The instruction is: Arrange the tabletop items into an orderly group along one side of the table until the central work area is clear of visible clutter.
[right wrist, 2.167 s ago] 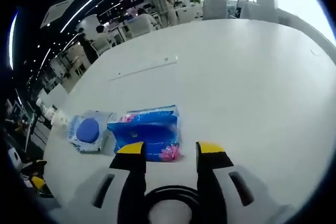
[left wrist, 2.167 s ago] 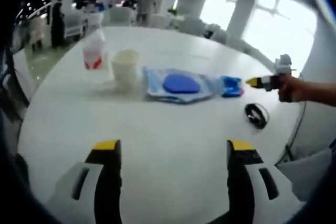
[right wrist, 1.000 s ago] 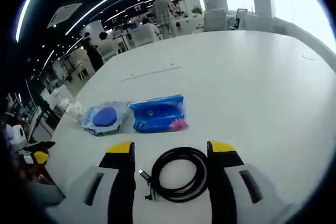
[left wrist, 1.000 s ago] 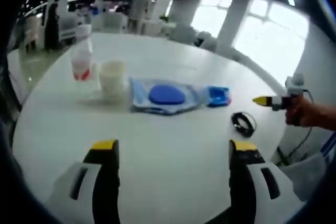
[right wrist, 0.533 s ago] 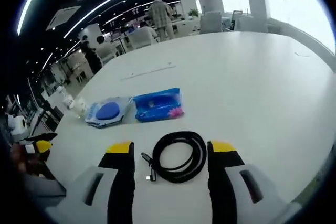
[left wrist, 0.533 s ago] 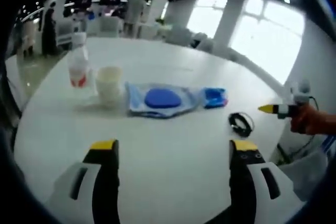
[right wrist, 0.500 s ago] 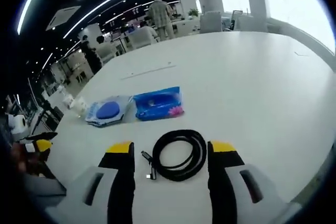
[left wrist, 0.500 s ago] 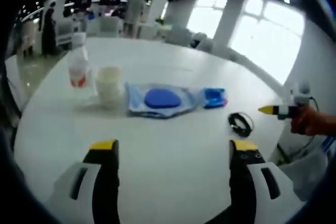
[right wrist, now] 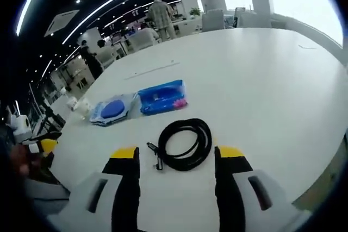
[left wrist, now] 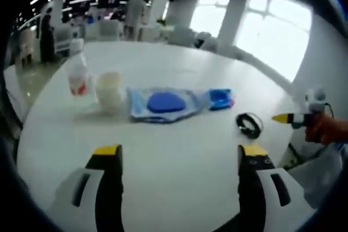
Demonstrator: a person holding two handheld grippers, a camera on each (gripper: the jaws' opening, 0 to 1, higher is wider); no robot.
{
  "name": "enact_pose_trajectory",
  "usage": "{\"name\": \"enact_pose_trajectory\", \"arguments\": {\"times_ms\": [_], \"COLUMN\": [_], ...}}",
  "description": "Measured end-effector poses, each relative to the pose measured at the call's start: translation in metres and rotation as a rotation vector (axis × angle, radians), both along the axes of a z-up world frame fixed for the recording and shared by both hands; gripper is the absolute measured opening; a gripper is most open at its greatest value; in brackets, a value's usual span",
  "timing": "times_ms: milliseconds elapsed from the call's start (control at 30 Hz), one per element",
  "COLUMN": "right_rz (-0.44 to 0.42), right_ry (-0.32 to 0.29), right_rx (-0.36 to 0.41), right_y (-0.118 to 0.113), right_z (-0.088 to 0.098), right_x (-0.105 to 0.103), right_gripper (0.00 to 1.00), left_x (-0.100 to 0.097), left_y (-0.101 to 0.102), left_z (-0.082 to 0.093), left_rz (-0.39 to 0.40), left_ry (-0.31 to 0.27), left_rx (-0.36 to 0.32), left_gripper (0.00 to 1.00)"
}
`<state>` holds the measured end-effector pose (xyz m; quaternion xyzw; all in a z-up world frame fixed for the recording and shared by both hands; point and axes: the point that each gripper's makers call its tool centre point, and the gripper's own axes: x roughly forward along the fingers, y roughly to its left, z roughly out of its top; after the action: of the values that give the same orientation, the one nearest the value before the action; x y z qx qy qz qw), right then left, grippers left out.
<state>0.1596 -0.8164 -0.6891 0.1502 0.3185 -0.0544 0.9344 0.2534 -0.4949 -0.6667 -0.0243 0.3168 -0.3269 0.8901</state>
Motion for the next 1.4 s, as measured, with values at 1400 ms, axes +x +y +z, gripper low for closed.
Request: {"name": "enact_pose_trajectory", "arguments": {"times_ms": [1400], "right_rz": [0.006], "right_ry": [0.102], "right_rx": [-0.020], "right_y": [-0.002], "right_z": [-0.032], "right_x": [0.001], "right_gripper": [0.44], "left_x": [-0.001], "left_y": [0.003], "left_z": [-0.004], "left_rz": [0.018], "left_ry": [0.023], "left_rx": [0.005], "left_gripper": [0.84]}}
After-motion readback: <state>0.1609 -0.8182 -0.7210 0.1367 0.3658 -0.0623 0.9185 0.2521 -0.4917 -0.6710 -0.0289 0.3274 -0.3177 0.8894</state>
